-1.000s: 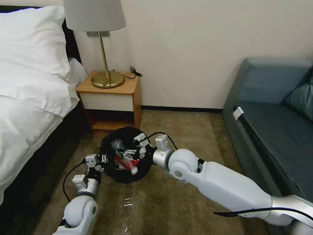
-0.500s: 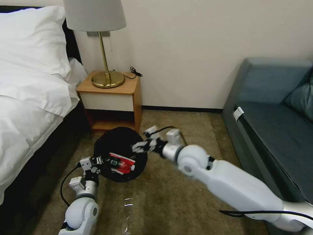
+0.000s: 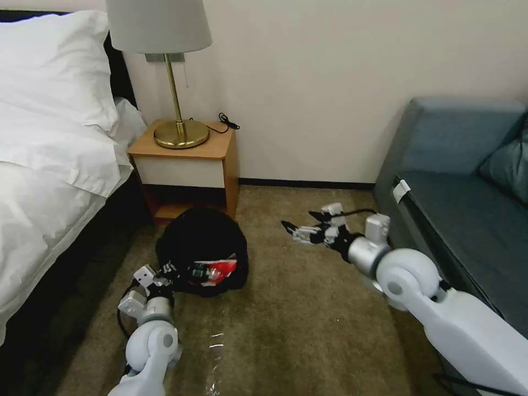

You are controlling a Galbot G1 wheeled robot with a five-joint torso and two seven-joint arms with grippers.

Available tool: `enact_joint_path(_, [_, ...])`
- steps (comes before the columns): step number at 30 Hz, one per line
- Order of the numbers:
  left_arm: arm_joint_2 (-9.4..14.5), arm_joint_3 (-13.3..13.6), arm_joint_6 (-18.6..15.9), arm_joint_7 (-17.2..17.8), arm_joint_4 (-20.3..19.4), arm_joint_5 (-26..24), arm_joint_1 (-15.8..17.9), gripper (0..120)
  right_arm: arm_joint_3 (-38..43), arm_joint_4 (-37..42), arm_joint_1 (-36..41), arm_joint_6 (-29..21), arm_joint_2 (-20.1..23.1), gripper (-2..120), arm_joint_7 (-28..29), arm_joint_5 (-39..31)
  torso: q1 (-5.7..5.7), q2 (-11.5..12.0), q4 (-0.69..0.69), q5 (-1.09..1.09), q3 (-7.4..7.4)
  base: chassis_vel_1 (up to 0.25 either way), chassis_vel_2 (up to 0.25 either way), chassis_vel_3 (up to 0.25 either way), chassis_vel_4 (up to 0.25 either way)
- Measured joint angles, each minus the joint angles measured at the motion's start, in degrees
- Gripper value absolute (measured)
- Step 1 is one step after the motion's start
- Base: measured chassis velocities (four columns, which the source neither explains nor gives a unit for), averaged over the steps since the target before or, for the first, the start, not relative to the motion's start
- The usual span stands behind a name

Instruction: Pick up the trash bin, then pick up the garbage on the floor and place it into the trash bin.

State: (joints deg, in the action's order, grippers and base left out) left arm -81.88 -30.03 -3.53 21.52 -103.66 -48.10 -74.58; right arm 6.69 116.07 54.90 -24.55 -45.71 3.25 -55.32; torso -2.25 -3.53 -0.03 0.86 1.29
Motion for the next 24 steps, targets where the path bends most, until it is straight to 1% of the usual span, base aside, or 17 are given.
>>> enact_joint_path(4, [0.2, -0.3, -0.4, 1.0, 1.0, 0.2, 0.2, 4, 1.2, 0.0, 1.7, 0.4, -0.6, 100, -0.6, 1.1, 0.0, 0.0, 0.02, -0.01, 0.0, 0.0, 0.0, 0.0, 0.0])
enact_joint_path(10, [1.3, -0.8, -1.4, 2.1, 2.3, 2.3, -0.5, 4, 3.2, 0.4, 4.3, 0.7, -1.3, 100, -1.1, 2.2, 0.0, 0.0, 0.02, 0.0, 0.0, 0.0, 0.0, 0.0, 0.0])
enact_joint_path(15, [2.0, -1.0, -1.9, 2.3, 3.3, 3.1, -0.7, 4, 4.9, 1.5, 6.1, 0.7, -1.5, 100, -1.2, 2.4, 0.0, 0.0, 0.02, 0.01, 0.0, 0.0, 0.0, 0.0, 0.0])
enact_joint_path(19, [2.1, -1.0, -2.7, 2.7, 3.8, 3.1, -0.7, 4, 5.9, 2.0, 7.3, 0.7, -1.6, 100, -1.2, 2.6, 0.0, 0.0, 0.01, 0.02, 0.0, 0.0, 0.0, 0.0, 0.0])
enact_joint_path(22, [2.6, -0.9, -3.4, 3.2, 3.9, 2.6, -0.9, 18, 7.1, 2.8, 10.0, 1.0, -1.7, 100, -1.8, 3.4, 0.0, 0.0, 0.01, 0.02, 0.0, 0.0, 0.0, 0.0, 0.0])
enact_joint_path(23, [2.6, -0.9, -3.4, 3.2, 3.9, 2.6, -0.9, 18, 7.1, 2.8, 10.0, 1.0, -1.7, 100, -1.8, 3.4, 0.0, 0.0, 0.01, 0.02, 0.0, 0.0, 0.0, 0.0, 0.0])
enact_joint_path(24, [2.8, -0.9, -3.5, 3.2, 3.7, 2.5, -1.1, 23, 7.2, 2.8, 10.6, 1.0, -2.0, 100, -1.9, 3.8, 0.0, 0.0, 0.01, 0.02, 0.0, 0.0, 0.0, 0.0, 0.0])
